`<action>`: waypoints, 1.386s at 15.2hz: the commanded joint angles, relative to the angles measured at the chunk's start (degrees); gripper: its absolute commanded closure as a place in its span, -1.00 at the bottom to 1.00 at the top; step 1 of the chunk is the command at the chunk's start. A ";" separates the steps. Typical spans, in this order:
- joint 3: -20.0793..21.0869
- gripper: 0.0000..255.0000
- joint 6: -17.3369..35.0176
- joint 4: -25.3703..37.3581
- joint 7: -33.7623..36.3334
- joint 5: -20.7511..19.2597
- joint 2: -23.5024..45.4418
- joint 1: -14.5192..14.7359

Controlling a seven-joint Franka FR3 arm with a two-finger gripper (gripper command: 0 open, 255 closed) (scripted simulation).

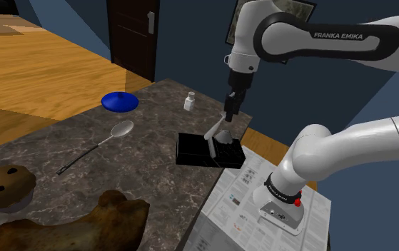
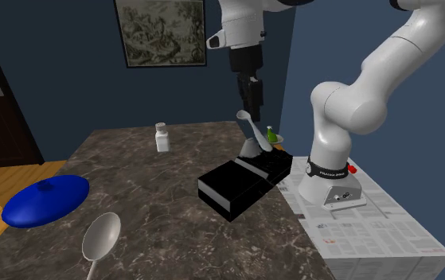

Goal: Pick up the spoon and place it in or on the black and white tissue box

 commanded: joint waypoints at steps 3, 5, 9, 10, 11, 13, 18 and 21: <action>0.26 1.00 3.16 -2.90 -0.17 0.24 0.24 0.08; 0.41 1.00 4.78 -4.31 -0.25 0.37 0.46 0.12; 0.72 1.00 8.12 -7.01 -0.40 0.66 1.10 0.21; 0.79 1.00 8.96 -7.65 -0.43 0.73 1.30 0.23; 0.79 1.00 8.95 -7.65 -0.43 0.73 1.29 0.23; 0.79 1.00 8.96 -7.65 -0.43 0.73 1.30 0.23; 0.80 -1.00 8.96 -7.65 -0.43 0.74 1.30 0.23; 0.80 -1.00 8.96 -7.65 -0.43 0.74 1.30 0.23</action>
